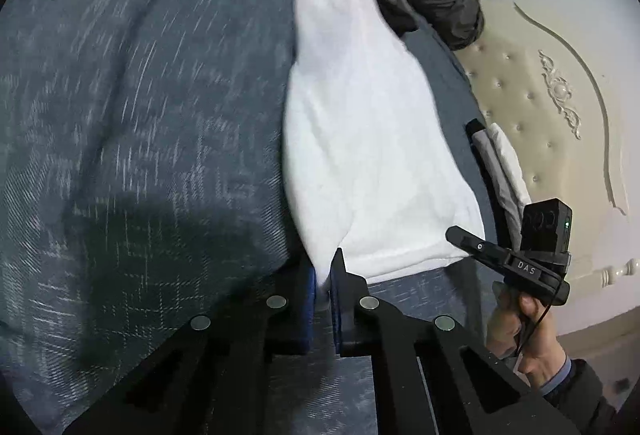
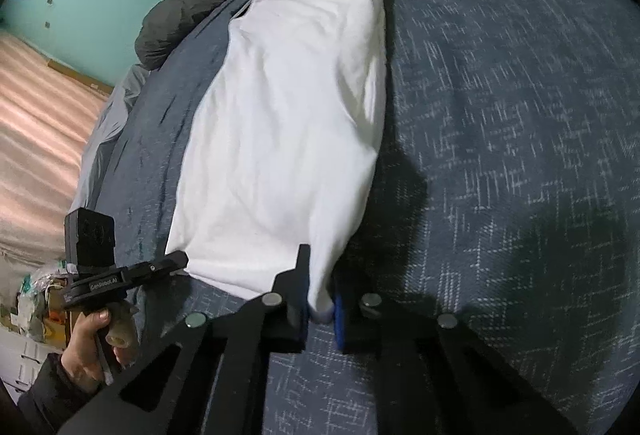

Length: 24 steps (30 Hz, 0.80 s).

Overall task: Fold clothes
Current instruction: 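Grasp the hem end with both grippers and lift the polo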

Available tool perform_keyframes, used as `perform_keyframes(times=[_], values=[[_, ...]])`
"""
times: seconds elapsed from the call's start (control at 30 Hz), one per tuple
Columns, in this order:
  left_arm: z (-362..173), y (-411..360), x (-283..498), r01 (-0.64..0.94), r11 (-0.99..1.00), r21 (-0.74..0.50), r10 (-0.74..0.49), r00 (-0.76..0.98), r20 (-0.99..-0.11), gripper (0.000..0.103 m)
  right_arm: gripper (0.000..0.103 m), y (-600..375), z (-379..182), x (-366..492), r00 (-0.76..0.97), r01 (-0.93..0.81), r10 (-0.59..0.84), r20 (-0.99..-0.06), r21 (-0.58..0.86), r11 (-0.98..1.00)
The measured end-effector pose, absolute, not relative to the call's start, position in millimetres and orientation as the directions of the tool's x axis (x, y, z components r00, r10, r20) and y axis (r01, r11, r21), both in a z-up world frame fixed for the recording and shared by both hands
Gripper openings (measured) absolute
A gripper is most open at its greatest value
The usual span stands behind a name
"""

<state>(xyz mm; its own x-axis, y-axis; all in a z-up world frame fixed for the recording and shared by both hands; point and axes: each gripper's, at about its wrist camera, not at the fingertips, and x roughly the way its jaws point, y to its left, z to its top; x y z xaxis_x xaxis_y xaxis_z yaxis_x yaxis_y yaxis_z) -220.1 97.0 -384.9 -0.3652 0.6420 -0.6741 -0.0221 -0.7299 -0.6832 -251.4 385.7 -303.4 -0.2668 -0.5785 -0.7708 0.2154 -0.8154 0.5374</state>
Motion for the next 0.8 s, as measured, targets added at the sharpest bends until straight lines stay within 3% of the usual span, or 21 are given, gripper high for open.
perform_keyframes(times=[0.8], values=[[-139.8,145.3,-229.6,-0.297,-0.764,-0.574,0.634,-0.512,-0.58,0.006,0.006,417.5,-96.2,-244.6,-0.446,0.387,-0.582,-0.681,0.439,-0.811]])
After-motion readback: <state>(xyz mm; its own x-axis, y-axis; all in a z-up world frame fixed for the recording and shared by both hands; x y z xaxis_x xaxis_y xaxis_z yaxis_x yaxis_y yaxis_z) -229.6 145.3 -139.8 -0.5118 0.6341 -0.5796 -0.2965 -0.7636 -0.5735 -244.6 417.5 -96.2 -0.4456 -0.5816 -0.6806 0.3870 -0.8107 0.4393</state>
